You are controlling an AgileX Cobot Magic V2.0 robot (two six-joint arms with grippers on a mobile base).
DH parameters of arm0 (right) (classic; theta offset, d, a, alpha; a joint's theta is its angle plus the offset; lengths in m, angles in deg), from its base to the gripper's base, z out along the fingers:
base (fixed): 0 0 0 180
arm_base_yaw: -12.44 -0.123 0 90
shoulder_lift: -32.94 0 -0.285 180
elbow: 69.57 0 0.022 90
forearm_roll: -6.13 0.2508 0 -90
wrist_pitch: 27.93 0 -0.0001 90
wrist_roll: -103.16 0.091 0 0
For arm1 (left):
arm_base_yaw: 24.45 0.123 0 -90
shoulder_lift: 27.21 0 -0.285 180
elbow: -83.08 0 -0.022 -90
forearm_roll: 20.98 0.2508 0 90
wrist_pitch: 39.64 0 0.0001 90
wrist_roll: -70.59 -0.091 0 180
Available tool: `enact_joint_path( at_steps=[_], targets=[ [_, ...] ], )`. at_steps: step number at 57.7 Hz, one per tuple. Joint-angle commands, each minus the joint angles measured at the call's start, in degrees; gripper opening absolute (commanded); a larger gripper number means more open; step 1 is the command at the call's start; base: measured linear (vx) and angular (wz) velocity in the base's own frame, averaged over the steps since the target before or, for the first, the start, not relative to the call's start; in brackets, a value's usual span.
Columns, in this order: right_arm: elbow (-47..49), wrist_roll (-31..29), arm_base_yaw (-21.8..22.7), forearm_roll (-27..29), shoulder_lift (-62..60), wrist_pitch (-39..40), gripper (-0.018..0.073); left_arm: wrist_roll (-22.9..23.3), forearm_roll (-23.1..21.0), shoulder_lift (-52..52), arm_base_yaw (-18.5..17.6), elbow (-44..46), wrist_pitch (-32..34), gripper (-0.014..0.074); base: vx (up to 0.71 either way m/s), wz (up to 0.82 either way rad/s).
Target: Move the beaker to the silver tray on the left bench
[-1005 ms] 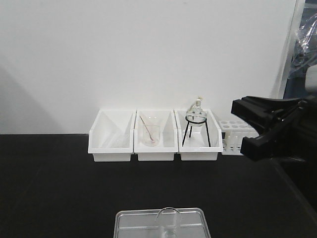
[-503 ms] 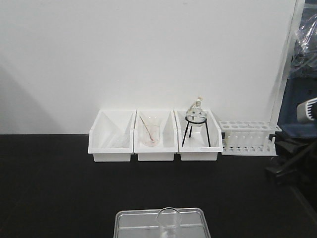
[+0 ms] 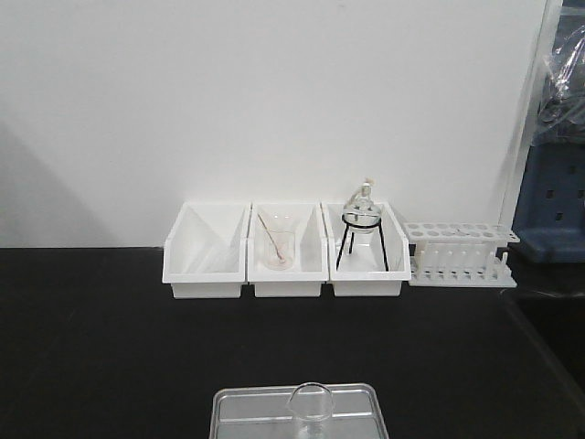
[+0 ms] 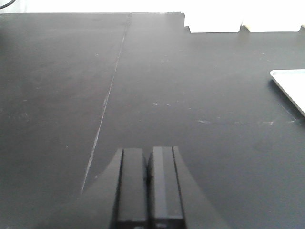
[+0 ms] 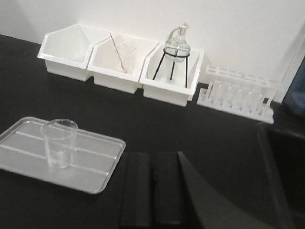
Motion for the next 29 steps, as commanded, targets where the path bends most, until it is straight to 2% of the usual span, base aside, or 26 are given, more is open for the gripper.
enact_joint_path(
  at_steps=[1,7,15,23,29],
  targets=[
    [-5.1,1.6,1.3,1.8,-5.9,5.7,-0.0008,0.3,-0.4,-0.9,-0.3,-1.6,4.5,0.0001,0.0,0.0],
    [-11.3,2.0,5.6,5.7,-13.0,5.7,-0.0008,0.3,-0.4,-0.9,-0.3,-1.6,4.5,0.0001,0.0,0.0],
    [-17.1,1.6,10.0,5.4,-21.8,5.7,-0.0008,0.3,-0.4,-0.9,-0.3,-1.6,4.5,0.0001,0.0,0.0],
    [-21.1,1.6,12.3,5.4,-29.9,5.6,-0.0008,0.3,-0.4,-0.9,-0.3,-1.6,4.5,0.0001,0.0,0.0],
    [-20.9,1.6,12.1,5.3,-29.1,4.9,-0.0008,0.3,-0.4,-0.9,-0.3,-1.6,4.4,0.0001,0.0,0.0]
  ],
)
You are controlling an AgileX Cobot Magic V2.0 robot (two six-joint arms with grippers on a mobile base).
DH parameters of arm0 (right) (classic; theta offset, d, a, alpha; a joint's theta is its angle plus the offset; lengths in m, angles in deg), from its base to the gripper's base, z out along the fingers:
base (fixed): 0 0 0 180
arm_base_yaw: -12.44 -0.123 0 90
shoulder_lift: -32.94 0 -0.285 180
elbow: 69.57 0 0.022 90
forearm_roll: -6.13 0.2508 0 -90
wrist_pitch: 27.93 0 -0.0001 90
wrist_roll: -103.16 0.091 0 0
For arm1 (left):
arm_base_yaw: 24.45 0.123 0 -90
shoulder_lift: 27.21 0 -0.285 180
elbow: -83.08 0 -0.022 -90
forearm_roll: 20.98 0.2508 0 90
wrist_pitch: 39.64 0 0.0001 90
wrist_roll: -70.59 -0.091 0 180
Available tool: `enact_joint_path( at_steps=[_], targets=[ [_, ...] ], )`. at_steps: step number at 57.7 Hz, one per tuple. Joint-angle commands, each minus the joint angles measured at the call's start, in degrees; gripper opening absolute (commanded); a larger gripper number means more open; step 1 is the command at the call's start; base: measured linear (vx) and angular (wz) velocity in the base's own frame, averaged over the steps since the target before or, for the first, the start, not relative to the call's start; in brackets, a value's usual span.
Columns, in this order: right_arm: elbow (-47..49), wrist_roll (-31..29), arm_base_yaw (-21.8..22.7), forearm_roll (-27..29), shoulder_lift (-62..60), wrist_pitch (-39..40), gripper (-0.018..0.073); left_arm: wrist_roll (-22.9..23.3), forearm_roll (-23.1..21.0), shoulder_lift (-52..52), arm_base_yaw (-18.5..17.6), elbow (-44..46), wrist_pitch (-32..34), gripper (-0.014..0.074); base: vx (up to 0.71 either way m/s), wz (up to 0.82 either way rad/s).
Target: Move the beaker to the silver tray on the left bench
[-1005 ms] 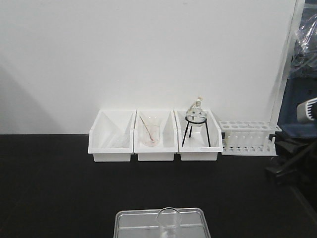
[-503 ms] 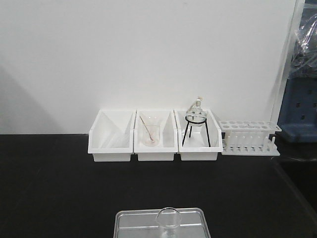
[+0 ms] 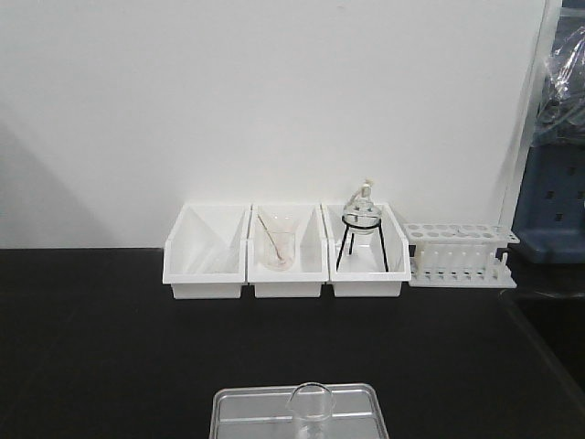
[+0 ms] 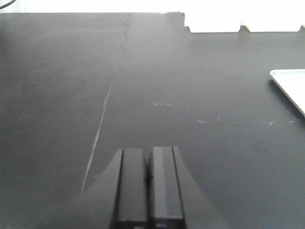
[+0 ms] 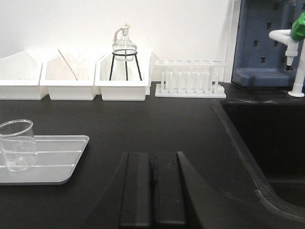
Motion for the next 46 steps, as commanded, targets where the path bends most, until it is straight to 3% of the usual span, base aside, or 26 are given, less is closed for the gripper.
enact_joint_path(
  at_steps=[1,46],
  targets=[
    [-0.7,-0.4,0.3,-0.4,-0.8,4.6,-0.0008,0.3,-0.4,-0.9,-0.3,-1.6,4.3,0.0001,0.0,0.0],
    [-0.7,-0.4,0.3,-0.2,-1.2,3.6,-0.0008,0.3,-0.4,-0.9,-0.3,-1.6,4.4,0.0001,0.0,0.0]
  ],
)
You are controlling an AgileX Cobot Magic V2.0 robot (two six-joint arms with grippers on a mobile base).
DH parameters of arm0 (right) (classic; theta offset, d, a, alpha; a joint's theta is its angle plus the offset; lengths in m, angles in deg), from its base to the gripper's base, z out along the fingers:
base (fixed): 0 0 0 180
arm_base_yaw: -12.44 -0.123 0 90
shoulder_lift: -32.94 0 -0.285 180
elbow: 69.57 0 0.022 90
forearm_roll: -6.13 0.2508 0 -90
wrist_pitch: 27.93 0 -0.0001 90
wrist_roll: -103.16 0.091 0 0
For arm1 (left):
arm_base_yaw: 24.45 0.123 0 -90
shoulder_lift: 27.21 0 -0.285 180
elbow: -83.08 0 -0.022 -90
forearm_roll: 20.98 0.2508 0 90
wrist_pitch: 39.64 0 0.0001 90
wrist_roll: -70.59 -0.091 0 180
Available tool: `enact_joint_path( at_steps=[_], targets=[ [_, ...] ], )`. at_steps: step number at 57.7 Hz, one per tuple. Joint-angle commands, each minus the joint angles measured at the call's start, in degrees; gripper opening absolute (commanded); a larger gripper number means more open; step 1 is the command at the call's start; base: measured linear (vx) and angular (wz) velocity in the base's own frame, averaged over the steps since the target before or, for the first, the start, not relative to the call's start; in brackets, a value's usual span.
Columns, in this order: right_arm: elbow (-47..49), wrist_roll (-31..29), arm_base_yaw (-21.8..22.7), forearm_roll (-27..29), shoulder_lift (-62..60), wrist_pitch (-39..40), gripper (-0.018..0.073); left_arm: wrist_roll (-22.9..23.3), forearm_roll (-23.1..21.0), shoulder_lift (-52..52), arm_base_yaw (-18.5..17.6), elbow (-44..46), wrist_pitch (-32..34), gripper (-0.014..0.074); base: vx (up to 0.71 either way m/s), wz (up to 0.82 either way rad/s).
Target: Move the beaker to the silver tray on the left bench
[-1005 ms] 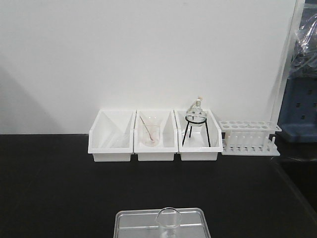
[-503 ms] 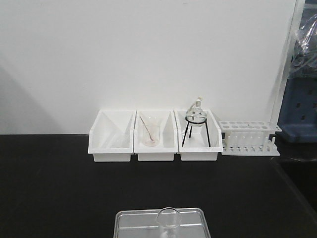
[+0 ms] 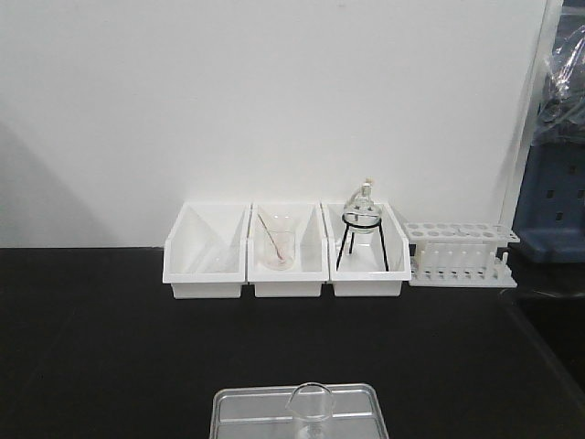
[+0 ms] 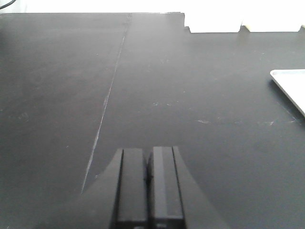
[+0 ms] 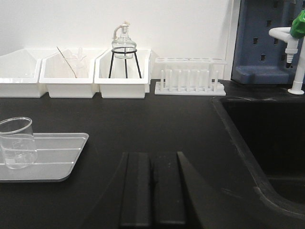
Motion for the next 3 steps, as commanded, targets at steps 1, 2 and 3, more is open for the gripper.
enact_joint_path(
  at_steps=[1,2,3],
  targets=[
    [-0.7,-0.4,0.3,-0.2,-1.1,4.2,-0.0008,0.3,-0.4,-0.9,-0.3,-1.6,4.4,0.0001,0.0,0.0],
    [-0.7,-0.4,0.3,-0.2,-1.1,4.2,-0.0008,0.3,-0.4,-0.9,-0.3,-1.6,4.4,0.0001,0.0,0.0],
    [-0.7,-0.4,0.3,-0.2,-1.1,4.2,-0.0008,0.3,-0.4,-0.9,-0.3,-1.6,4.4,0.0001,0.0,0.0]
  ],
)
